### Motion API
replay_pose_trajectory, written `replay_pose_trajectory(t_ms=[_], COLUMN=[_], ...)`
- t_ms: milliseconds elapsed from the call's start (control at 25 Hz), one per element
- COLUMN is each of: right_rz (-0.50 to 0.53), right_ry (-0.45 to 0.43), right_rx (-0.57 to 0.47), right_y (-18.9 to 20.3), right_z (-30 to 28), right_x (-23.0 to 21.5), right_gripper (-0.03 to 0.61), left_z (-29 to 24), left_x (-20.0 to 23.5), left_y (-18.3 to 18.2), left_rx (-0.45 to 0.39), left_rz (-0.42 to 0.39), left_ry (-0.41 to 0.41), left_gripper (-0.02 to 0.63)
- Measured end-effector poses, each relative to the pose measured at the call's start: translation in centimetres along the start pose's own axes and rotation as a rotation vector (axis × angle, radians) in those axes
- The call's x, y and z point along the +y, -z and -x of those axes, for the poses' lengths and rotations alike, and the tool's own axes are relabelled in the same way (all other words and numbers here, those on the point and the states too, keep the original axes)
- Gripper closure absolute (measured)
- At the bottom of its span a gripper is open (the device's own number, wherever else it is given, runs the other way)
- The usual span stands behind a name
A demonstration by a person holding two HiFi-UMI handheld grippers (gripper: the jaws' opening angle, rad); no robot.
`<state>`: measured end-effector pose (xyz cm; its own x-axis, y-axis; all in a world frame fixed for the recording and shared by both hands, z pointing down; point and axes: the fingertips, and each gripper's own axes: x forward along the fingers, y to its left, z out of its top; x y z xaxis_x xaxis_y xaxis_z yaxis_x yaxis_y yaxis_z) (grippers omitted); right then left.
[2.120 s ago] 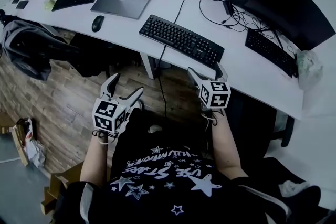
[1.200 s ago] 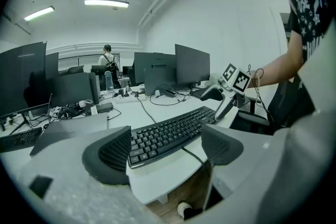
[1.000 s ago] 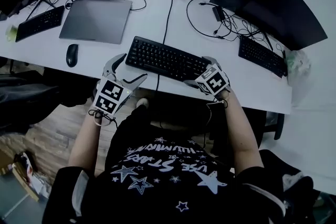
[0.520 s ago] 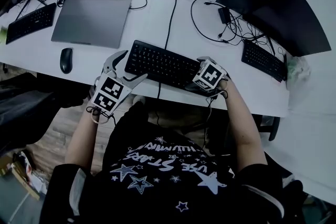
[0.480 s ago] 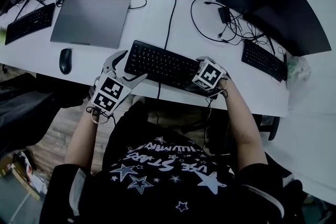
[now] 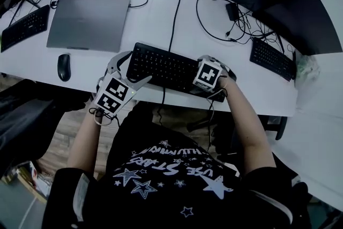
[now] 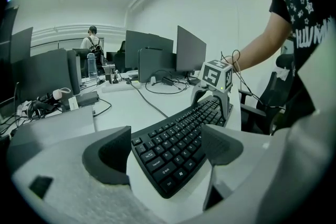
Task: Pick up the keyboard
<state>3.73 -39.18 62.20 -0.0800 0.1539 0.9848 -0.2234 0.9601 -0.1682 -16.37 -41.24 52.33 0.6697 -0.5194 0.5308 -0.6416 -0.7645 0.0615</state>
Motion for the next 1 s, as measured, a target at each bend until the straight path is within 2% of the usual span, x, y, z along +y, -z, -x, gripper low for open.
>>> replay_pose_trajectory(t_ms=[160, 360, 800, 1000], right_rz=[-0.002, 0.014, 0.046, 0.051], right_ry=[0.016, 0.04, 0.291, 0.385], right_rx=[0.001, -0.013, -0.041, -0.047], right_y=[0.0, -0.3, -0.9, -0.8], right_z=[-0.3, 0.0, 2.3, 2.8], right_x=[0.3, 0.4, 1.0, 1.4], right_gripper=[0.006, 0.006, 0.006, 0.006], left_z=[-1.2, -2.3, -4.2, -5.6], left_x=[-0.7, -1.8, -3.5, -4.5], left_y=[0.5, -0.3, -1.4, -2.4], left_rx=[0.022, 0.03, 0.118, 0.181], left_rz=[-0.031, -0.064, -0.243, -0.365], left_ry=[0.045, 0.06, 0.076, 0.108], left_gripper=[0.201, 0.202, 0.202, 0.202])
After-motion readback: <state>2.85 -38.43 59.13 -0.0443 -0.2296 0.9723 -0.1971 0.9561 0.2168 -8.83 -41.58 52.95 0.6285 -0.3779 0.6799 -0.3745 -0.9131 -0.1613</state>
